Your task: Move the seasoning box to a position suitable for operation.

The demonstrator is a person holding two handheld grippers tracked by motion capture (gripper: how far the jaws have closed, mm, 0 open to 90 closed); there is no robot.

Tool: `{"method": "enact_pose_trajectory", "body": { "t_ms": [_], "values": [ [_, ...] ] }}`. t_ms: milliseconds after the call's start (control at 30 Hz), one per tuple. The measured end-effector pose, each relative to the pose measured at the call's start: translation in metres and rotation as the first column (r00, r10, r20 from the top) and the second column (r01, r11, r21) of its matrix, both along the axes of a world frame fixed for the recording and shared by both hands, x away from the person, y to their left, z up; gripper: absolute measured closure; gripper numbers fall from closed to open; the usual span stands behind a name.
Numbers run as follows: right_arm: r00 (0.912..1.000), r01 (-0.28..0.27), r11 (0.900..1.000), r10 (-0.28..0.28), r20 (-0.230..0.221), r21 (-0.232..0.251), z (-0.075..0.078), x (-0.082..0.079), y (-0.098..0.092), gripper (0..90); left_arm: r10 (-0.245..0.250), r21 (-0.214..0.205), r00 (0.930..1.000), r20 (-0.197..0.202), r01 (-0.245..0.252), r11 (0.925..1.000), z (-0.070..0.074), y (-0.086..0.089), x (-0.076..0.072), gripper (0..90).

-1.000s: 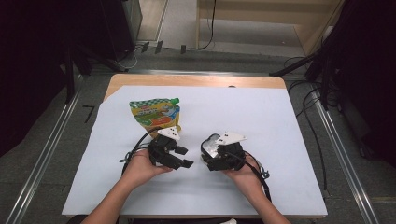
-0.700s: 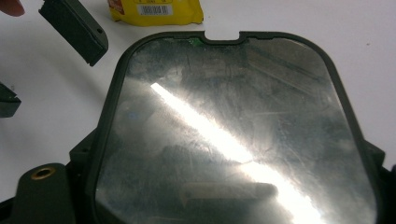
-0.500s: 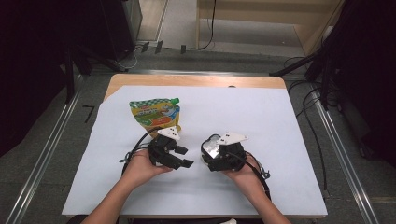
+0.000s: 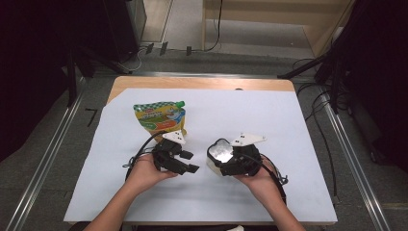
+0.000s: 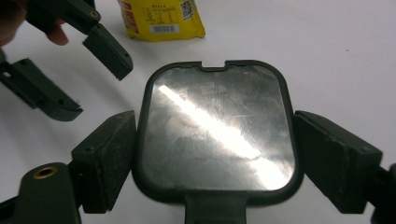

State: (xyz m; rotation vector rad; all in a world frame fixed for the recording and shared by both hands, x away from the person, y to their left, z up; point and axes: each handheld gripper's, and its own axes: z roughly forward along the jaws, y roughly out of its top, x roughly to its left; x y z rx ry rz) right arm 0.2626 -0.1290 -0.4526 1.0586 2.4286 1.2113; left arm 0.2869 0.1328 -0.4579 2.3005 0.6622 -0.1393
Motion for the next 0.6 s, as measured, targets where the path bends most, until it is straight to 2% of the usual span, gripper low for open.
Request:
{"method": "enact_pose_trajectory", "body": {
  "t_ms": [300,600],
  "values": [
    [1.0,0.001,0.9999,-0.001,0.01,0.014,0.017,-0.012,-0.016,19.8,0.005,-0.005,1.0,-0.002,-0.005,1.0,0.0,0.001,0.001,41.0],
    [1.0,-0.008,0.9999,0.008,0.001,0.006,0.019,-0.03,-0.028,25.9,0.003,0.001,1.0,-0.003,-0.003,1.0,0.0,0.0,0.0,40.9]
  ]
}}
